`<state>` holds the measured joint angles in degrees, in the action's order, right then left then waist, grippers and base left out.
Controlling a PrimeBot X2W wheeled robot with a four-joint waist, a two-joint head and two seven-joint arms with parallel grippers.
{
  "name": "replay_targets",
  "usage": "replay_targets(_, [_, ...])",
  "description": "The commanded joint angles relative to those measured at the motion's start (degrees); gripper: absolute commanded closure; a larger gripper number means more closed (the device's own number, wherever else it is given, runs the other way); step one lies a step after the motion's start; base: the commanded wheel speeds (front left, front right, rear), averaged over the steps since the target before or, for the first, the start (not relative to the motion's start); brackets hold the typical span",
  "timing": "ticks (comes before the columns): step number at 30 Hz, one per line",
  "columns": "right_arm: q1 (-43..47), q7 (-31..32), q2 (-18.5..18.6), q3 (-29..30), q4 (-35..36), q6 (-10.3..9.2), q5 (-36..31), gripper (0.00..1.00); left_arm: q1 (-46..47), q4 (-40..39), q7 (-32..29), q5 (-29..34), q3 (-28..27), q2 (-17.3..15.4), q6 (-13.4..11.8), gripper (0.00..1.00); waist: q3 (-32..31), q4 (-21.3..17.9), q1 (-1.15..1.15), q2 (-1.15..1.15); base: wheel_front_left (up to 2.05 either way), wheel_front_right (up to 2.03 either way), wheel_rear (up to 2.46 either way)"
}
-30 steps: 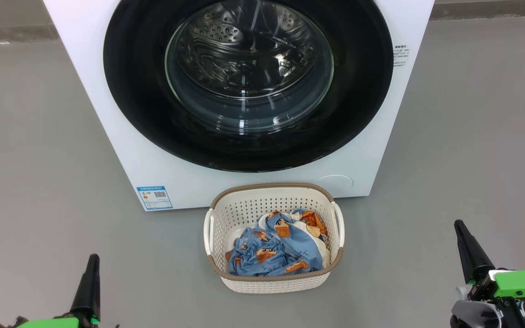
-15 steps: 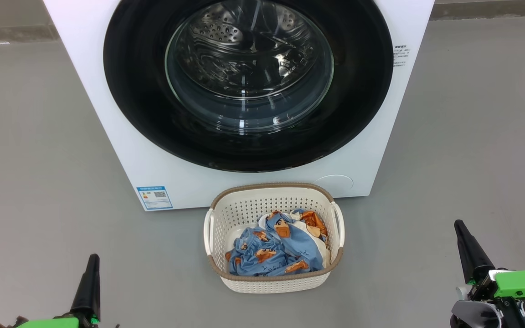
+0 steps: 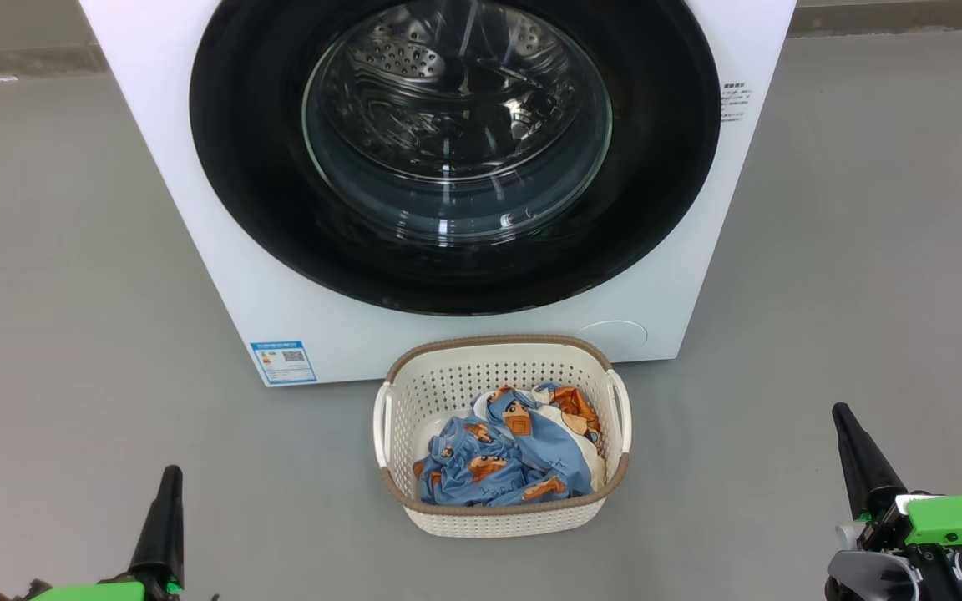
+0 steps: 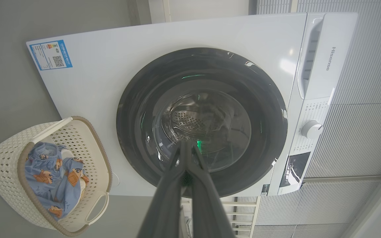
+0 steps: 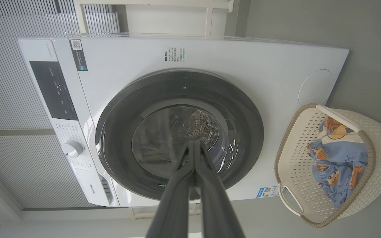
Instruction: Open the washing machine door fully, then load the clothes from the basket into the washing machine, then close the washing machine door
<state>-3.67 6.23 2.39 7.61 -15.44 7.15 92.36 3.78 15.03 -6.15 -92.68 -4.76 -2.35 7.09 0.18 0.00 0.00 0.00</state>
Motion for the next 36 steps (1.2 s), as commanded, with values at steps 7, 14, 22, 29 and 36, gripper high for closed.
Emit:
replay_targets(7, [-2.52,0.28,0.49,-1.05,1.42,0.34,-0.22,1.00,2.41,-1.00,-0.34,0.51,-1.76,-0.53,0.40,1.00,0.00,0.00,0.00,0.00,0.00,0.00,0.00])
replay_targets(14, [1.56,-0.03,-0.81,-0.15,-2.33,-0.01,0.01,0.00,-1.47,2.09,0.07,-0.01,0.26,0.57,-0.08,0.00,0.01,0.00,0.00,0.00,0.00,0.00,0.00])
replay_targets(22, [0.82,-0.83,-0.73,-0.52,-1.28,0.01,0.23,0.00,-0.73,1.46,0.98,0.08,0.59,0.49,-0.05,0.00,-0.08,0.06,0.10,0.00,0.00,0.00,0.00])
replay_targets(29, [0.09,-1.99,-0.65,-0.87,-0.65,0.03,0.16,0.00,-0.12,0.83,1.72,0.21,0.90,0.38,-0.02,0.00,0.07,0.10,0.00,0.00,0.00,0.00,0.00])
replay_targets(36, [-0.64,-2.96,-0.57,-1.39,-0.03,0.05,-0.33,0.00,0.53,0.35,2.79,0.84,1.24,0.16,0.01,0.00,0.12,0.11,0.00,0.00,0.00,0.00,0.00])
